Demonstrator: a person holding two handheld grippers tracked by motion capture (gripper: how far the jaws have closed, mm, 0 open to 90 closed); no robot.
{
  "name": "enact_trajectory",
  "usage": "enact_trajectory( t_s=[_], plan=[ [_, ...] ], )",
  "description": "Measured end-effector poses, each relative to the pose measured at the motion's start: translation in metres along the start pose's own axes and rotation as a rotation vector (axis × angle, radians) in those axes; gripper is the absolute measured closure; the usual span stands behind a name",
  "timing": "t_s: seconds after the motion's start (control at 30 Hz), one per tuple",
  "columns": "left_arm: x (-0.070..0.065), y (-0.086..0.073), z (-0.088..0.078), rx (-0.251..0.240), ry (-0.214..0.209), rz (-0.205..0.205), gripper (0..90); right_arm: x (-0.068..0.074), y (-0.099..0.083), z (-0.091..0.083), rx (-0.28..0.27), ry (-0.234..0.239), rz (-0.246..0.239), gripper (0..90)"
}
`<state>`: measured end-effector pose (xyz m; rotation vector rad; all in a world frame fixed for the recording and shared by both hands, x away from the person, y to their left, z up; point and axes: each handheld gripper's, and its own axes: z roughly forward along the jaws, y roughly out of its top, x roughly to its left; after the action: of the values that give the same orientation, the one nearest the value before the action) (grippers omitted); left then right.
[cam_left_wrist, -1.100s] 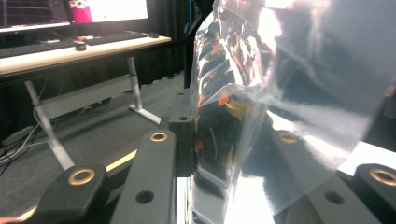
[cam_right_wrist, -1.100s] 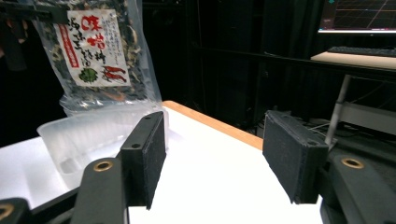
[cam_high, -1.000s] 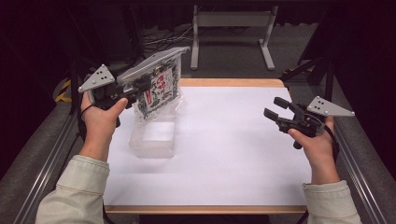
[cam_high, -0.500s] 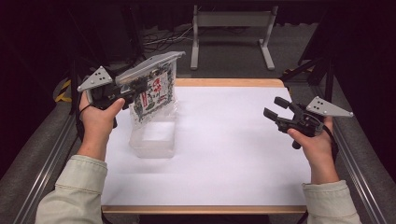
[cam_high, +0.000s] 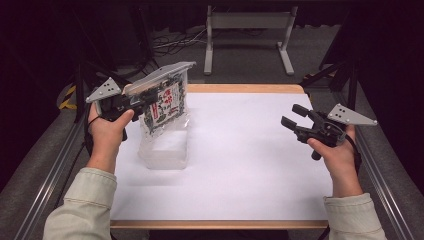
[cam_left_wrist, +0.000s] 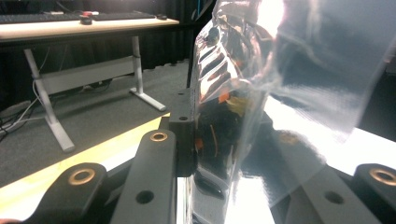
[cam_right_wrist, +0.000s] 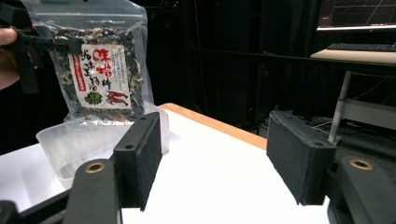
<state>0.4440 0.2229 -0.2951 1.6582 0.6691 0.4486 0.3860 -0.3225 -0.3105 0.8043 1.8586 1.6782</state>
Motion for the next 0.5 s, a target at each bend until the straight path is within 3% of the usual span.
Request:
enact_trajectory(
  t_s=[0.5],
  plan=[
    [0.01,-0.02,0.003,0.017,0.002,-0.031,72.1,0.0,-0.001,0.002,0.002,0.004,0.007,36.5]
  ],
)
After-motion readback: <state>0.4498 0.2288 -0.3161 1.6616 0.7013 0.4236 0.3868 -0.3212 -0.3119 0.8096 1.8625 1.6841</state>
